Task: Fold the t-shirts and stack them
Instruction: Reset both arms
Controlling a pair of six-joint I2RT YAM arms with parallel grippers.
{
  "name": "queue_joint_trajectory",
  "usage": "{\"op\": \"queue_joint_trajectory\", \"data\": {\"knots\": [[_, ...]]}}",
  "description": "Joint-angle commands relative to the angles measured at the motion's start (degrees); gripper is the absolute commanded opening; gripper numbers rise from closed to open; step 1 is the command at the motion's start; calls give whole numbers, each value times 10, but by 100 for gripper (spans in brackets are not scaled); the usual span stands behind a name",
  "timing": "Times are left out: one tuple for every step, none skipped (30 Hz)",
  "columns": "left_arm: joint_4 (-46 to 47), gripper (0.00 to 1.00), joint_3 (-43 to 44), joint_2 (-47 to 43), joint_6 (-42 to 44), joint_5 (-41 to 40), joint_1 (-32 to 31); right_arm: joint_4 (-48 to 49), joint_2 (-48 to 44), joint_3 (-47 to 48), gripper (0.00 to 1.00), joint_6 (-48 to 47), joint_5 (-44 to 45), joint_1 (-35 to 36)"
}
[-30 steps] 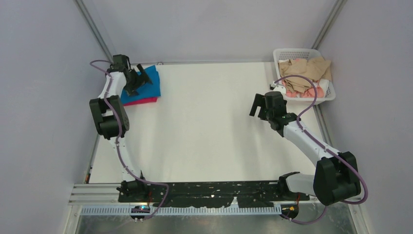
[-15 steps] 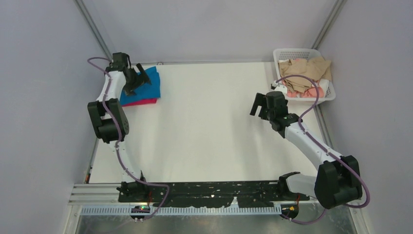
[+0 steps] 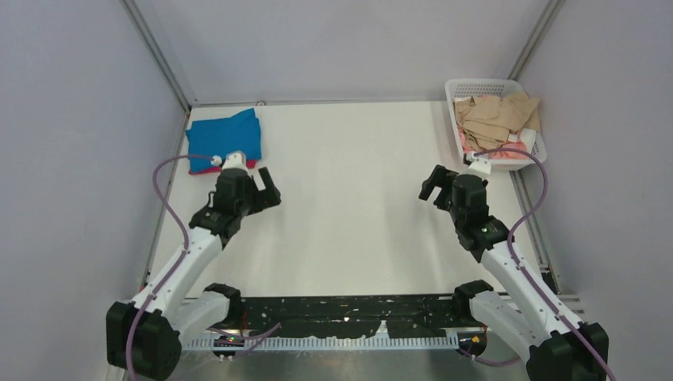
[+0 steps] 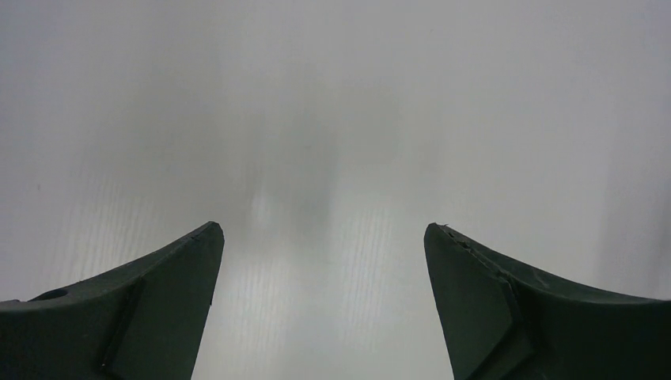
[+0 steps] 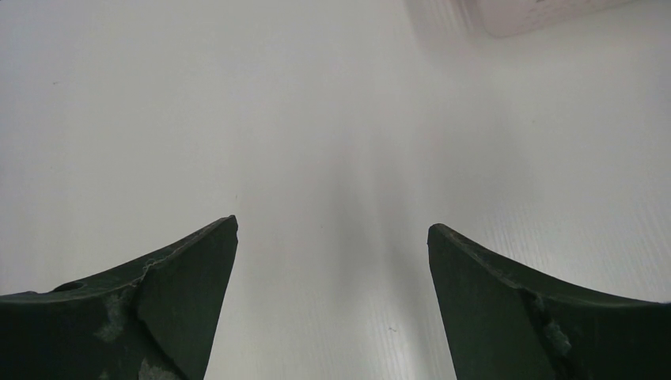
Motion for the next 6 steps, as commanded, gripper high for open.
{"op": "queue_joint_trajectory", "data": {"knots": [[138, 100, -162, -105, -56, -35, -11, 35, -42, -44, 95, 20, 31, 3], [135, 100, -173, -123, -54, -36, -11, 43, -52, -49, 95, 17, 41, 3], [122, 100, -175, -137, -46, -40, -11, 44, -56, -53, 95, 16, 45, 3], [106, 100, -171, -150, -41, -51, -11, 48, -64, -54, 95, 15, 50, 3], [91, 100, -168, -160, -41, -65, -11, 52, -68, -58, 95, 12, 50, 2], [82, 100, -166, -169, -41, -73, -11, 58, -76, -59, 95, 10, 52, 3]]}}
